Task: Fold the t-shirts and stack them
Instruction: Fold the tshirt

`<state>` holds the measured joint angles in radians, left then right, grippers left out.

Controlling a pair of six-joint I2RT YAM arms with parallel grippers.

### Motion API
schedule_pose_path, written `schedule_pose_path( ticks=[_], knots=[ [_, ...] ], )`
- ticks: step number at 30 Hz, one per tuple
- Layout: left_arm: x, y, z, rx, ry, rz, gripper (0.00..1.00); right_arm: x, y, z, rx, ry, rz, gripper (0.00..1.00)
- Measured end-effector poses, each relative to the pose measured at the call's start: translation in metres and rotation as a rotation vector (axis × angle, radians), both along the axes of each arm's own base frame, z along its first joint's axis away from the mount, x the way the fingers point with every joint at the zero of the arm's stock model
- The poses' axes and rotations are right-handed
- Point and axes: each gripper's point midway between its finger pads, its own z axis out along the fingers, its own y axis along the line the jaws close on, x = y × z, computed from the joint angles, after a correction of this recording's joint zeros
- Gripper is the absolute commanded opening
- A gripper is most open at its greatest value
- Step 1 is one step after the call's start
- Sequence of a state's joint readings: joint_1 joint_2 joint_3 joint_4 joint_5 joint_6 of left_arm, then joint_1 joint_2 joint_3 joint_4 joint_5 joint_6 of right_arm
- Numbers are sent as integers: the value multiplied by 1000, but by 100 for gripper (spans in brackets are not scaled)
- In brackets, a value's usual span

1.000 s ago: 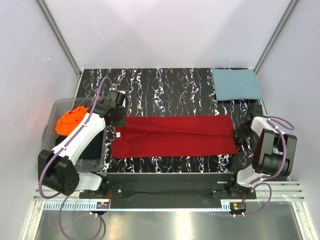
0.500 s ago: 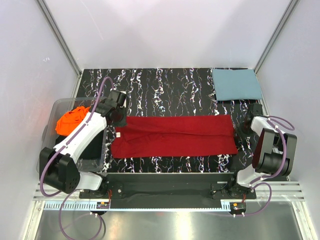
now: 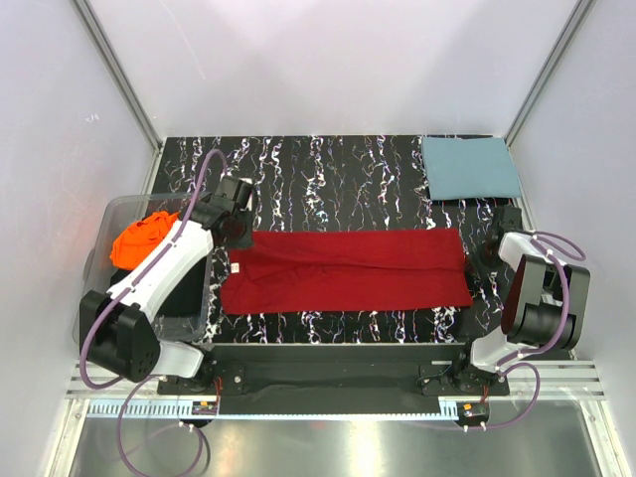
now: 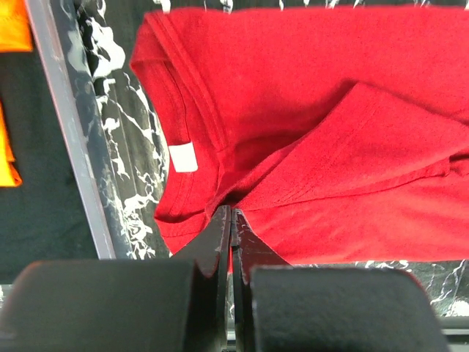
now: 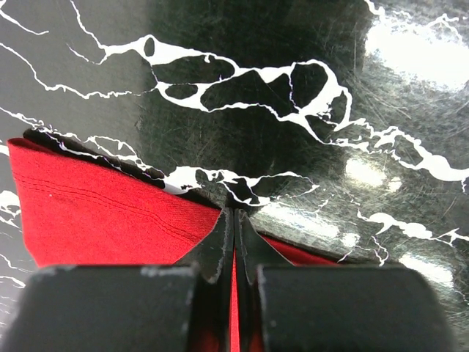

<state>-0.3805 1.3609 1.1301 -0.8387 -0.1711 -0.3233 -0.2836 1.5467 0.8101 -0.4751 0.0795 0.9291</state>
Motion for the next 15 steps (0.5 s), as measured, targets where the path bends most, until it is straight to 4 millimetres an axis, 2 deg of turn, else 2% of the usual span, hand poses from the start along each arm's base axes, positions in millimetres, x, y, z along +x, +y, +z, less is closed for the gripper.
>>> schedule_pose_path(
  ticks=[5, 12, 15],
  knots=[
    [30, -5, 22, 13, -62, 11, 0, 10, -1, 11, -10, -29, 43, 0],
    [101, -21, 57, 40, -179, -11, 0, 66, 3, 57, 2, -246, 158, 0],
    [128, -23, 66, 47, -206, -18, 0, 82, 6, 66, 12, -313, 196, 0]
  ],
)
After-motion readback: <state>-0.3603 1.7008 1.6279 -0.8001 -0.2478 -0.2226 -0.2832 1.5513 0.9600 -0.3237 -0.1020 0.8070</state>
